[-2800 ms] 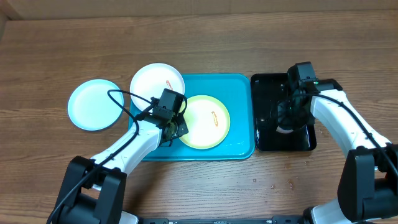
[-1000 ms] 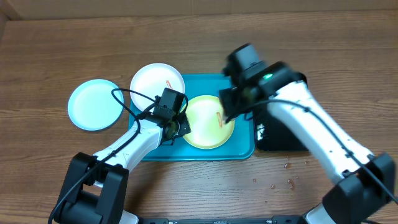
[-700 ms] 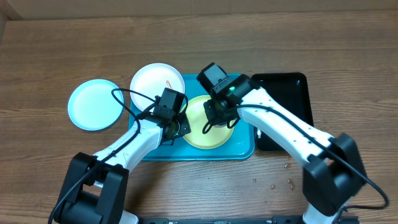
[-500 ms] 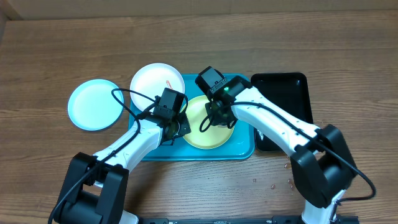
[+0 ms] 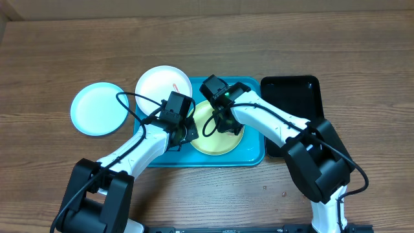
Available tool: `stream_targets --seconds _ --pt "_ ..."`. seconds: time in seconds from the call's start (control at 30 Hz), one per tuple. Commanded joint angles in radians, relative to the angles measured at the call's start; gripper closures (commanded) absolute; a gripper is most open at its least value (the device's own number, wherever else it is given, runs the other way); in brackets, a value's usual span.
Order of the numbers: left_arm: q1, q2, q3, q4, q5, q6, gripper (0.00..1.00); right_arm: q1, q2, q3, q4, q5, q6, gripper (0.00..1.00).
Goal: Clean dirty plates on tray and stack at the side
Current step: 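Scrub the yellow plate with the sponge in the right gripper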
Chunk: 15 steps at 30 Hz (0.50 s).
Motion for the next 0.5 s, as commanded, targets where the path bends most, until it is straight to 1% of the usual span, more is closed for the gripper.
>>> stream_targets --seconds 0.0,0.1,0.17,0.33,0.47 --pt "-0.001 0.024 0.0 -0.012 0.014 0.02 0.96 -0.014 0.026 -0.025 0.021 0.014 0.05 0.96" --pt "-0.001 0.024 0.0 -0.012 0.014 0.021 0.96 -0.02 0.026 -0.06 0.047 -0.042 0.047 0.96" --pt "-0.001 0.024 0.0 -0.012 0.014 0.021 0.96 -0.021 0.026 -0.084 0.063 -0.117 0.029 0.96" --pt "-0.001 0.024 0.0 -0.011 0.014 0.02 0.96 -0.021 0.026 -0.094 0.071 -0.376 -0.077 0.96" --pt "-0.001 0.024 0.0 -0.011 0.014 0.02 0.96 -0.021 0.025 -0.093 0.106 -0.537 -0.149 0.96"
